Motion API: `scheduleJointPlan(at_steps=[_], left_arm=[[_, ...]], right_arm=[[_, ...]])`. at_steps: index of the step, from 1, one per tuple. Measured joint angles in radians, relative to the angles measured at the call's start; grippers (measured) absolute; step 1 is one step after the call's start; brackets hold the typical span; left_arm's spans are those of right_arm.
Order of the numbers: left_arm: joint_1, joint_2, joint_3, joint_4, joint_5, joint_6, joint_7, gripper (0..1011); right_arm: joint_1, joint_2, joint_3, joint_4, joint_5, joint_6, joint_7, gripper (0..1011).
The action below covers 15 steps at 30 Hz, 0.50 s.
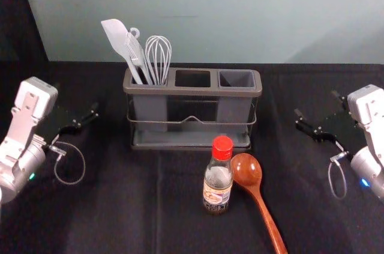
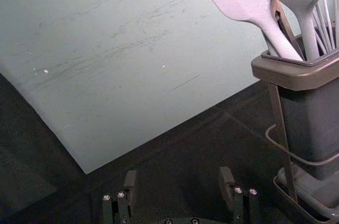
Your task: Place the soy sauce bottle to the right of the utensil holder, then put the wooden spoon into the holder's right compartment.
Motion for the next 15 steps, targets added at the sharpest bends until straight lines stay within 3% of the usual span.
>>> scheduleJointPlan(at_steps=[9,15], left_arm=[[0.0,0.0,0.0,0.0,0.0,0.0,0.0,1000],[0.0,0.0,0.0,0.0,0.0,0.0,0.0,1000]], right_arm=[[-0.03,0.017,0.017,-0.038,-0.026,0.0,-0.007,1002],[-0.104,0.05,0.048,-0.122,-0.04,0.002,-0.022,1002]])
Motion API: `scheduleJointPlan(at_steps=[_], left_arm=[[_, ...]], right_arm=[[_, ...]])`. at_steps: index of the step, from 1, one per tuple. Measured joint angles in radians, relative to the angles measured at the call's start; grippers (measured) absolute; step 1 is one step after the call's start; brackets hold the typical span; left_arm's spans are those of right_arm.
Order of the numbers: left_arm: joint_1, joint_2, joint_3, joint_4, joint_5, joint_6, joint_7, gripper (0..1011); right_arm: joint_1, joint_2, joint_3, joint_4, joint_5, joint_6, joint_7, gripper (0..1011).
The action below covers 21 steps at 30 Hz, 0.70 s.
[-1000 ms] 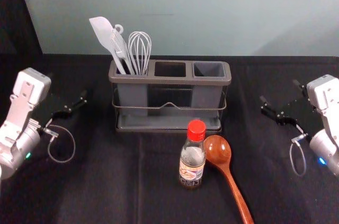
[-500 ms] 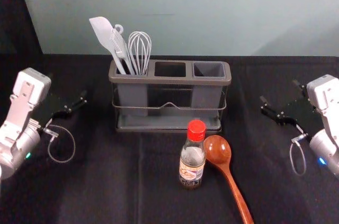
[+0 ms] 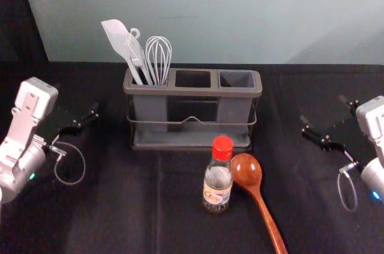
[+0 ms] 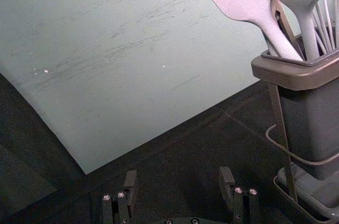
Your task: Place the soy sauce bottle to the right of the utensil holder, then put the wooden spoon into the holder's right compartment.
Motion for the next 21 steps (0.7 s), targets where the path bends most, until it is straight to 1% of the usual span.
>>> scheduleJointPlan(at_steps=[1,4,5,6,7,9,10,14,15,17,19,20,21], left_arm=[[0.0,0.0,0.0,0.0,0.0,0.0,0.0,1000],[0.0,0.0,0.0,0.0,0.0,0.0,0.0,1000],[0.0,0.0,0.0,0.0,0.0,0.0,0.0,1000],[0.0,0.0,0.0,0.0,0.0,0.0,0.0,1000],[0.0,0.0,0.0,0.0,0.0,0.0,0.0,1000],[0.0,0.0,0.0,0.0,0.0,0.0,0.0,1000],[0.0,0.0,0.0,0.0,0.0,0.0,0.0,1000],[0.0,0.0,0.0,0.0,0.0,0.0,0.0,1000],[0.0,0.0,0.0,0.0,0.0,0.0,0.0,1000],[0.0,0.0,0.0,0.0,0.0,0.0,0.0,1000],[0.0,0.0,0.0,0.0,0.0,0.0,0.0,1000],[0.0,0.0,0.0,0.0,0.0,0.0,0.0,1000],[0.0,0.0,0.0,0.0,0.0,0.0,0.0,1000]], right_arm=[[-0.024,0.01,0.008,-0.025,-0.003,0.0,-0.003,1003],[-0.062,0.028,0.022,-0.068,-0.006,0.0,-0.007,1003],[-0.091,0.039,0.032,-0.1,-0.006,0.0,-0.01,1002],[-0.103,0.044,0.036,-0.114,-0.006,0.0,-0.011,1002],[-0.137,0.055,0.047,-0.148,-0.004,-0.001,-0.017,1002],[-0.168,0.062,0.057,-0.183,-0.002,-0.003,-0.023,1002],[-0.204,0.07,0.067,-0.22,-0.001,-0.013,-0.028,1002],[-0.27,0.08,0.083,-0.285,-0.002,-0.044,-0.04,1002],[-0.299,0.083,0.087,-0.314,-0.005,-0.059,-0.042,1002],[-0.325,0.084,0.09,-0.34,-0.006,-0.07,-0.043,1002],[-0.367,0.082,0.091,-0.385,-0.006,-0.085,-0.044,1002],[-0.367,0.082,0.091,-0.385,-0.006,-0.085,-0.044,1003],[-0.386,0.078,0.091,-0.406,-0.007,-0.09,-0.045,1002]])
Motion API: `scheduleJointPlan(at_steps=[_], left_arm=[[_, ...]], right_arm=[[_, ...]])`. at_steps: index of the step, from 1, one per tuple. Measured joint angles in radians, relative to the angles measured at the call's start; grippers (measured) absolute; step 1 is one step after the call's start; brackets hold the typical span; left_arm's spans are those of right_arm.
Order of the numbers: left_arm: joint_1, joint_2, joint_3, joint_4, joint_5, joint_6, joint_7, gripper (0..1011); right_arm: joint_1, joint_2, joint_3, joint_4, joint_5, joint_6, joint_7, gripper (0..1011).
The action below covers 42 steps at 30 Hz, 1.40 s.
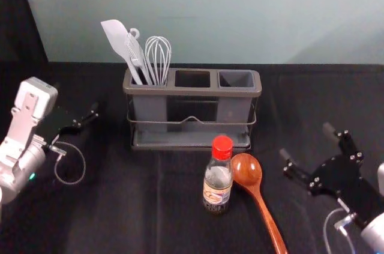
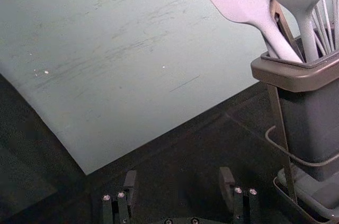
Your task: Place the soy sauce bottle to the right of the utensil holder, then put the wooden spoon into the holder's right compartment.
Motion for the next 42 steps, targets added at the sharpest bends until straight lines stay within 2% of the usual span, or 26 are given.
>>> scheduleJointPlan(at_steps=[7,12,14,17,25,27,28,34,37,42], left_arm=[[0.0,0.0,0.0,0.0,0.0,0.0,0.0,1000],[0.0,0.0,0.0,0.0,0.0,0.0,0.0,1000],[0.0,0.0,0.0,0.0,0.0,0.0,0.0,1000],[0.0,0.0,0.0,0.0,0.0,0.0,0.0,1000],[0.0,0.0,0.0,0.0,0.0,0.0,0.0,1000],[0.0,0.0,0.0,0.0,0.0,0.0,0.0,1000],[0.0,0.0,0.0,0.0,0.0,0.0,0.0,1000],[0.0,0.0,0.0,0.0,0.0,0.0,0.0,1000],[0.0,0.0,0.0,0.0,0.0,0.0,0.0,1000],[0.0,0.0,0.0,0.0,0.0,0.0,0.0,1000]], right_arm=[[-0.067,-0.017,-0.008,-0.071,-0.012,-0.007,-0.002,1002],[-0.09,-0.027,-0.018,-0.096,0.023,-0.015,0.031,1002],[-0.088,-0.039,-0.032,-0.099,0.053,-0.022,0.069,1002],[-0.079,-0.05,-0.043,-0.097,0.072,-0.024,0.097,1002],[0.004,-0.12,-0.092,-0.051,0.092,0.001,0.169,1002],[0.038,-0.145,-0.107,-0.031,0.088,0.02,0.185,1003],[0.038,-0.145,-0.107,-0.031,0.088,0.02,0.185,1003],[0.139,-0.216,-0.143,0.043,0.061,0.069,0.219,1002],[0.174,-0.246,-0.148,0.074,0.065,0.087,0.238,1003],[0.197,-0.273,-0.148,0.098,0.066,0.102,0.254,1002]])
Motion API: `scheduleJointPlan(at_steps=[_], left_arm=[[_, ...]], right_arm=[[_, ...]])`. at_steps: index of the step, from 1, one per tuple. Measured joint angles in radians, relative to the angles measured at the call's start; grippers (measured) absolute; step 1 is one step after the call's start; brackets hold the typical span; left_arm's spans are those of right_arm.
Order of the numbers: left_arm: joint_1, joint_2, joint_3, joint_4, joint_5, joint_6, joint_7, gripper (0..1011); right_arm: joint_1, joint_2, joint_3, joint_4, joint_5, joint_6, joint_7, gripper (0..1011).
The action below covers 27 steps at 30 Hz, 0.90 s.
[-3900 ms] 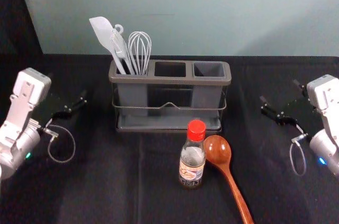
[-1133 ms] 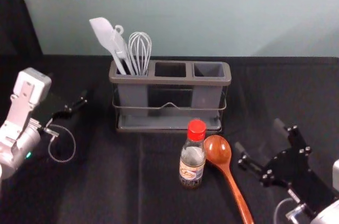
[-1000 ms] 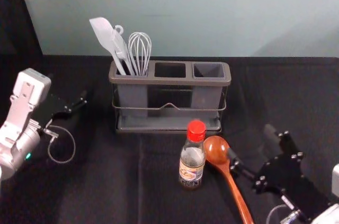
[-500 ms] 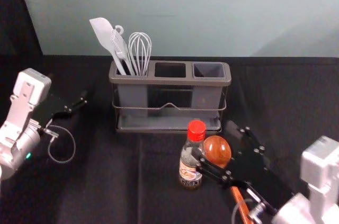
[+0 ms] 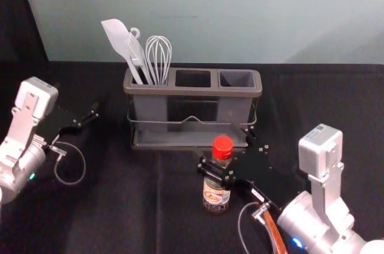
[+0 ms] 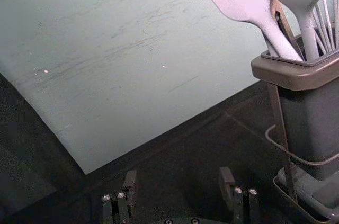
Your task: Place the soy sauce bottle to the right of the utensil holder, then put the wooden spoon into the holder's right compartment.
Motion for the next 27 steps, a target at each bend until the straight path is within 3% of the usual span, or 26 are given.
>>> scheduleJointPlan(at_steps=[4,10,22,23,27], left_arm=[[0.0,0.0,0.0,0.0,0.0,0.0,0.0,1000],[0.0,0.0,0.0,0.0,0.0,0.0,0.0,1000],[0.0,0.0,0.0,0.0,0.0,0.0,0.0,1000],[0.0,0.0,0.0,0.0,0.0,0.0,0.0,1000],[0.0,0.0,0.0,0.0,0.0,0.0,0.0,1000]], right_arm=[[0.004,-0.018,0.006,0.01,-0.002,0.002,0.011,996],[-0.005,-0.033,0.017,0.013,-0.005,0.0,0.02,883],[-0.029,-0.059,0.042,0.006,-0.015,0.003,0.043,517],[-0.033,-0.061,0.045,0.002,-0.017,0.003,0.045,453],[-0.043,-0.065,0.054,-0.014,-0.02,0.003,0.048,377]])
